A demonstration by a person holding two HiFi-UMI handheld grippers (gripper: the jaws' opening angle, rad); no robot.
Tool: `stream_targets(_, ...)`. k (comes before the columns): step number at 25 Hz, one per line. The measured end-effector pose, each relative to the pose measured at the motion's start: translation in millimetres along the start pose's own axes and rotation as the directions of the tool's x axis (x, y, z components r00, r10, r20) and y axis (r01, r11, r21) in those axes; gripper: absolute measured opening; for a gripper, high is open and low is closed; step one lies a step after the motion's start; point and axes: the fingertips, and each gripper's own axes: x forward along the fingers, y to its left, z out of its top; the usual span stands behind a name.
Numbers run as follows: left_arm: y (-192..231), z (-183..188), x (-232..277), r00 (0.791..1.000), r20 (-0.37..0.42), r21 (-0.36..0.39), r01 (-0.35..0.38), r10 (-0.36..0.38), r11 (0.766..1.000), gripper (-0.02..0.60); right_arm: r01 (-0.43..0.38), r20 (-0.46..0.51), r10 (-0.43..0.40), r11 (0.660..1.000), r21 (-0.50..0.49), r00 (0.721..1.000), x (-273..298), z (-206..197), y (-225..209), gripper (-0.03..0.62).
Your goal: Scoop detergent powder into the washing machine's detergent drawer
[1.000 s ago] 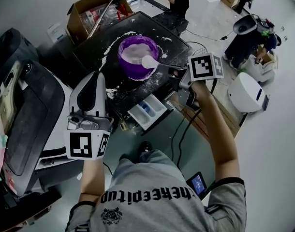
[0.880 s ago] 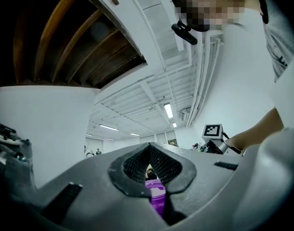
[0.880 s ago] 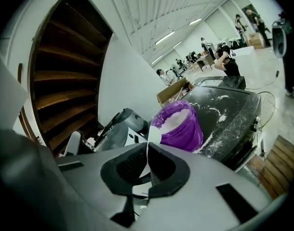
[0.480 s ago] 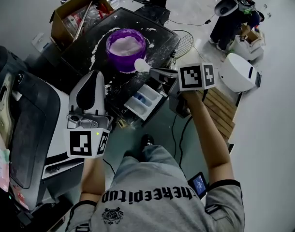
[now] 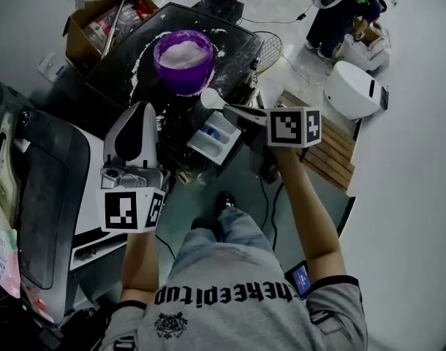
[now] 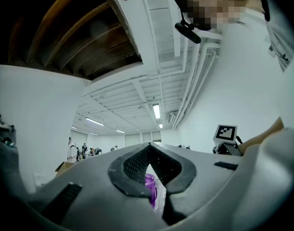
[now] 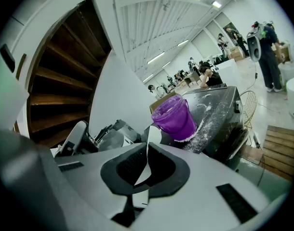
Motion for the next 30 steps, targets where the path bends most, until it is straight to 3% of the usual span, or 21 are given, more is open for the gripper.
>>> stream_targets(16, -15, -17, -35, 0.998, -0.043, -0.018, 0.055, -0.055, 0.998, 0.003, 0.075, 0.104, -0.089, 0.989, 0.126, 0.991, -12, -81, -28, 0.006)
stream_targets(23, -15, -25, -47, 0.996, -0.068, -0.017, 0.054, -0.055, 0.998, 0.003, 0.163, 0.084, -0.170, 0.983, 0.085, 0.982, -5, -118, -53, 0.006)
stream_targets(30, -13, -34, -59, 0.995, -0.089, -0.020, 0.044, -0.046, 0.999, 0.003, 0.268, 0.046, -0.267, 0.963, -0.035, 0.963, 3, -144, -71, 0.006)
